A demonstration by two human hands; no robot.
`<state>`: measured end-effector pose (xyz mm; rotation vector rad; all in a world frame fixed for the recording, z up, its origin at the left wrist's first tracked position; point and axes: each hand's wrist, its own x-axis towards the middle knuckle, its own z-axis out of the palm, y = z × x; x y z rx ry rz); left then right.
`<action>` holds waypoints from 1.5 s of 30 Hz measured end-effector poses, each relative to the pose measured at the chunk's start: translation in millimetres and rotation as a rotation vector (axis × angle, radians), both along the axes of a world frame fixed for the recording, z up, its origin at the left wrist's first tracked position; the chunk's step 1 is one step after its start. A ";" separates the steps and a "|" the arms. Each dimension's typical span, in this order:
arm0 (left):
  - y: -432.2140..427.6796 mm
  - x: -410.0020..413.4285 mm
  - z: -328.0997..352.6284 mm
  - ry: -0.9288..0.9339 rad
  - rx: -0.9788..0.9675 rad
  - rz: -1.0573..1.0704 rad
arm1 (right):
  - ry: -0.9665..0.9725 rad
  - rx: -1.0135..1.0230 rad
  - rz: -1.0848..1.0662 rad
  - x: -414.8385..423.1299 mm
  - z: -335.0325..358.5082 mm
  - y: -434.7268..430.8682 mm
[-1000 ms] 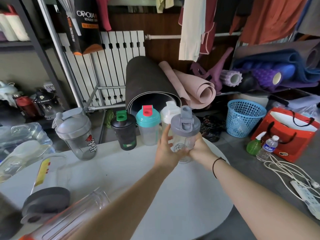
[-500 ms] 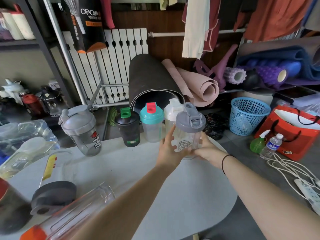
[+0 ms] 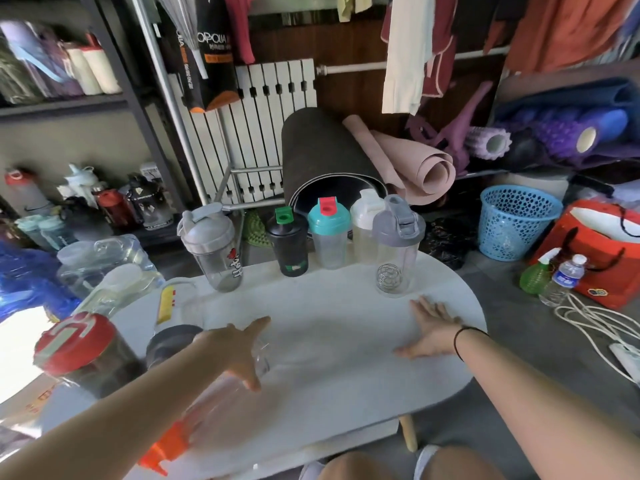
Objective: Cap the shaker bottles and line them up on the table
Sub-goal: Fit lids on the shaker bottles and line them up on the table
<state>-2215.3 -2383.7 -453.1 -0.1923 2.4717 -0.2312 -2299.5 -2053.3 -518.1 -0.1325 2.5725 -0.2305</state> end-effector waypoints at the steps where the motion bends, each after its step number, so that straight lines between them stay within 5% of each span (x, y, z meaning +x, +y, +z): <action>1: -6.0 5.8 -1.1 0.025 0.013 0.011 | 0.002 -0.005 -0.007 2.5 1.5 0.8; 10: 34.5 17.2 17.1 0.328 0.066 -0.156 | 0.023 -0.018 -0.014 5.3 -1.2 3.9; 16: 103.1 -10.3 42.6 0.494 -0.227 -0.576 | 0.010 -0.009 0.033 3.6 -3.1 7.5; 22: 140.0 -54.3 31.2 0.550 -0.355 -0.779 | 0.039 -0.060 0.021 3.3 -12.0 11.5; 26: 146.6 -73.5 -5.3 0.463 -0.504 -0.878 | 0.045 -0.080 0.019 4.8 -14.3 12.6; 31: 136.7 -86.2 -45.8 0.341 -0.990 -1.145 | 0.053 -0.081 0.018 4.5 -15.1 11.8; 33: 132.5 -85.5 -60.2 0.224 -0.977 -1.235 | 0.053 -0.077 0.015 4.4 -15.8 12.3; 37: 132.7 -75.0 -56.4 0.322 -1.062 -1.148 | 0.050 -0.090 -0.001 5.4 -17.2 12.7; 40: 129.4 -93.9 -76.8 0.402 -0.912 -1.045 | 0.059 -0.085 -0.005 6.9 -15.8 12.6; 42: 124.8 -103.3 -85.1 0.645 -0.487 -1.014 | 0.060 -0.086 -0.013 6.8 -14.8 11.9; 45: 107.6 -56.9 -81.6 0.749 -0.337 -1.396 | 0.070 -0.084 -0.037 6.6 -15.6 9.5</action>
